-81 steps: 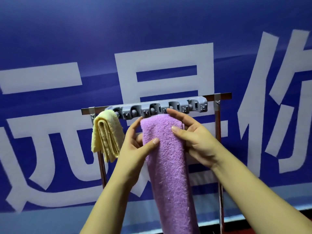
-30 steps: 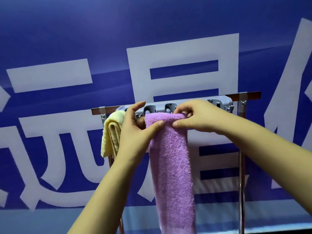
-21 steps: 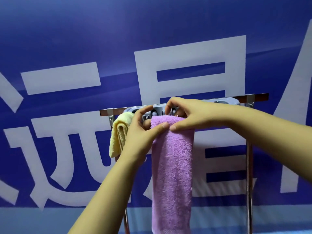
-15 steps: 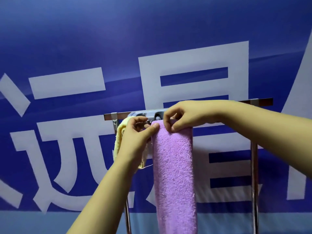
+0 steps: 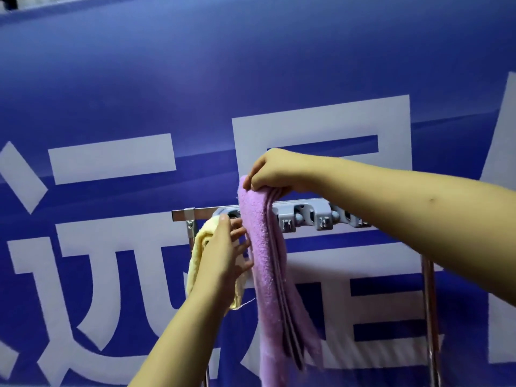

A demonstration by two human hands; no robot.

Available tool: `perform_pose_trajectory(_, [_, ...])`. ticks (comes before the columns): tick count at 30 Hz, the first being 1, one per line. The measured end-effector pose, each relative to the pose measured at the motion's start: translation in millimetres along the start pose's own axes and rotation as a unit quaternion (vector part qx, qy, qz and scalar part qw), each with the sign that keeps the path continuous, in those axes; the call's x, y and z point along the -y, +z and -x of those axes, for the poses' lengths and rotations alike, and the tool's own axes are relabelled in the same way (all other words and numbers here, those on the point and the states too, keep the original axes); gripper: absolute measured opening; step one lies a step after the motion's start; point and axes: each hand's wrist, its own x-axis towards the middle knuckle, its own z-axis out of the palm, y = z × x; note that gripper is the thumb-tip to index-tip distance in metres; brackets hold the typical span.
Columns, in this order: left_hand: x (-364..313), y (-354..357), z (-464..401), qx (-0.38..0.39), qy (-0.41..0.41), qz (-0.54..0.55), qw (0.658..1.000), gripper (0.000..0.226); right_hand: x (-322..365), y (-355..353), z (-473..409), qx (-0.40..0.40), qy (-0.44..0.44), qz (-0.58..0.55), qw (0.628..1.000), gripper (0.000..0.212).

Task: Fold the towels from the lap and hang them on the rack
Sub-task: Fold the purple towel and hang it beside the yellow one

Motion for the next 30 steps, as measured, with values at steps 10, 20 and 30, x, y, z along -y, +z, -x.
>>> perform_pose_trajectory(10, [0,6,-5,-0.078,0.003,0.011,0.997,0.059,15,43,-59,0.016,0.047,-0.065,0.997,0.033])
perform_pose_trajectory(20, [26,11,-16,-0.131,0.021,0.105,0.986,0.061,0,48,-60,0.152,0.114,-0.195,0.962,0.017])
perform_pose_trajectory(30, [9,17,-41,-0.090,0.054,0.091,0.990,0.061,-13,43,-77,0.076,0.130,-0.395,0.906,0.023])
